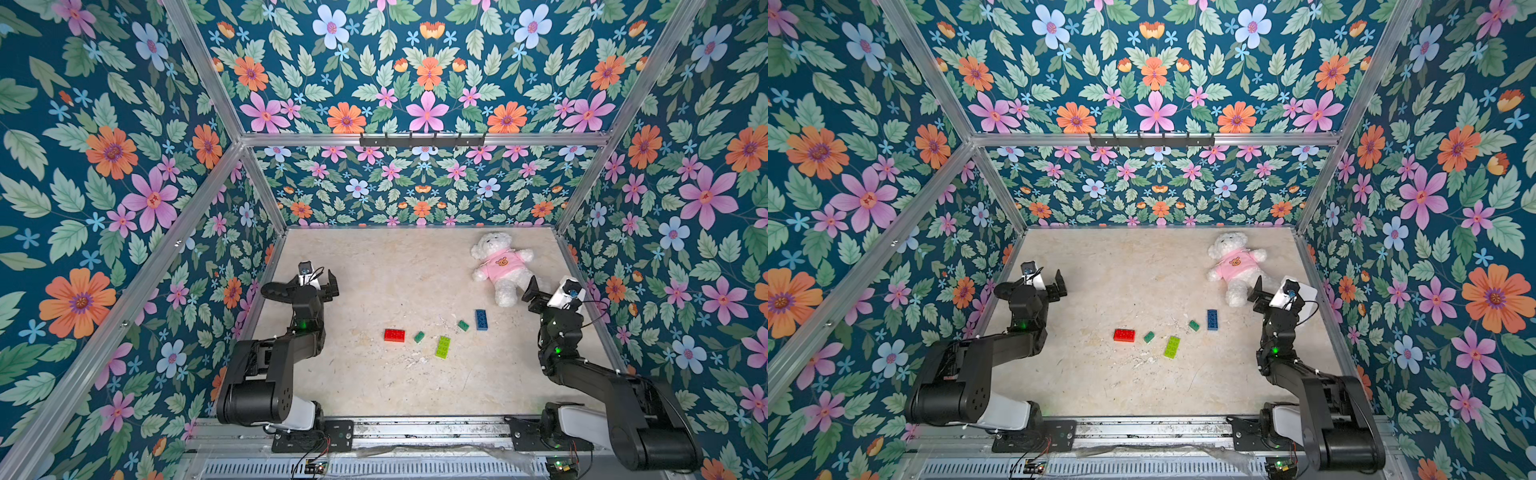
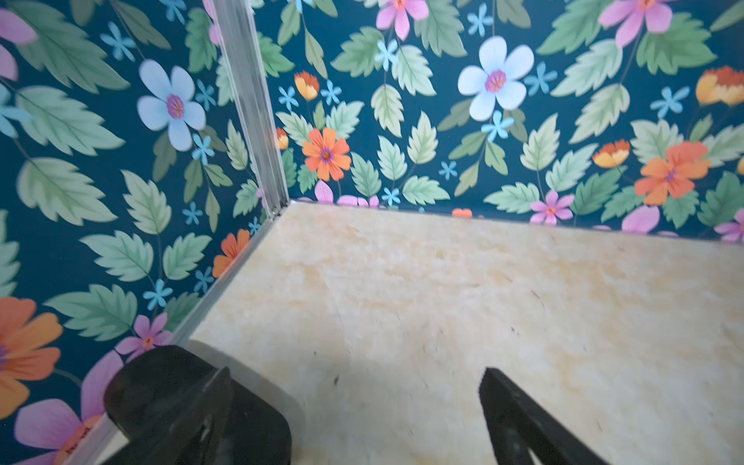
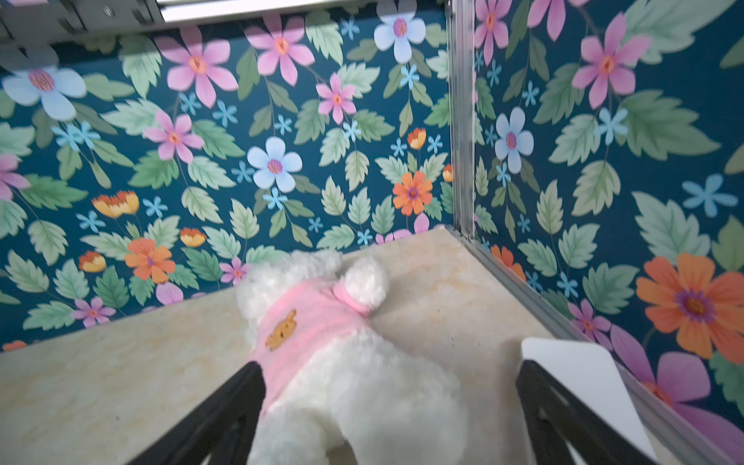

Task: Assemble the number 5 with lego
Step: Pick up the lego brick from the center of the board.

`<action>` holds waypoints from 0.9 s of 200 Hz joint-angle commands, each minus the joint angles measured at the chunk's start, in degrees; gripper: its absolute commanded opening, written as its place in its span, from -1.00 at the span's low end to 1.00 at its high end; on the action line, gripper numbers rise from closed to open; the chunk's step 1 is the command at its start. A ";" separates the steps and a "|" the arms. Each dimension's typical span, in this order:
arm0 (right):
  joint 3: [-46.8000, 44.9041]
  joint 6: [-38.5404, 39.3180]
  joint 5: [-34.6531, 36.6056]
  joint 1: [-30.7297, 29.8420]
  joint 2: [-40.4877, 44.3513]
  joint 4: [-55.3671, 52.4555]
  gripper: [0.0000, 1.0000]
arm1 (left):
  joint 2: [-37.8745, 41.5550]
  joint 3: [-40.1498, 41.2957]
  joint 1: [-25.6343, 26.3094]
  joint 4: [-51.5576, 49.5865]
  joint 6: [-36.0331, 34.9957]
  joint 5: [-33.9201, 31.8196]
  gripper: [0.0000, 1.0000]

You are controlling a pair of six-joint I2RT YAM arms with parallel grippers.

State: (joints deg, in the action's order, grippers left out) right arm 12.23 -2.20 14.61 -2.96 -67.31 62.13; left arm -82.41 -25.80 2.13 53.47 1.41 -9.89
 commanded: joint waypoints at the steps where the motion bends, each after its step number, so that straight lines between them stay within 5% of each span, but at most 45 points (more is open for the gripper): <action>1: 2.20 -4.84 -0.17 -0.12 5.93 -15.26 0.98 | 4.03 -1.39 0.24 -9.03 7.52 -3.82 0.99; 34: 6.23 -22.15 -2.82 0.02 15.79 -30.81 0.99 | 6.27 -9.40 0.06 -27.46 27.51 1.30 0.99; 51: 3.74 -31.53 -8.10 1.82 20.25 -29.62 0.98 | 3.63 -12.06 -0.02 -32.93 31.06 7.37 0.99; 69: 4.79 -32.53 -17.94 3.61 21.49 -30.80 0.95 | 2.57 -10.84 0.17 -32.49 32.97 14.80 0.81; 100: 10.39 -31.46 -29.97 3.41 18.96 -40.27 0.55 | 5.32 -9.14 3.07 -38.39 34.57 20.75 0.38; 126: 13.28 -31.15 -33.25 0.07 16.57 -45.92 0.32 | 8.47 -7.43 8.10 -43.72 33.46 22.72 -0.09; 180: 19.77 -27.88 -31.48 -10.34 9.99 -59.51 0.09 | 12.77 0.93 19.64 -44.25 38.51 21.00 -0.06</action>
State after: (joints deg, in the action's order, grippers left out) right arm 30.15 -32.14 -16.43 -10.33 -55.53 10.39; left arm -71.26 -27.44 19.18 10.09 36.29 11.51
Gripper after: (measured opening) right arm 0.560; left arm 0.452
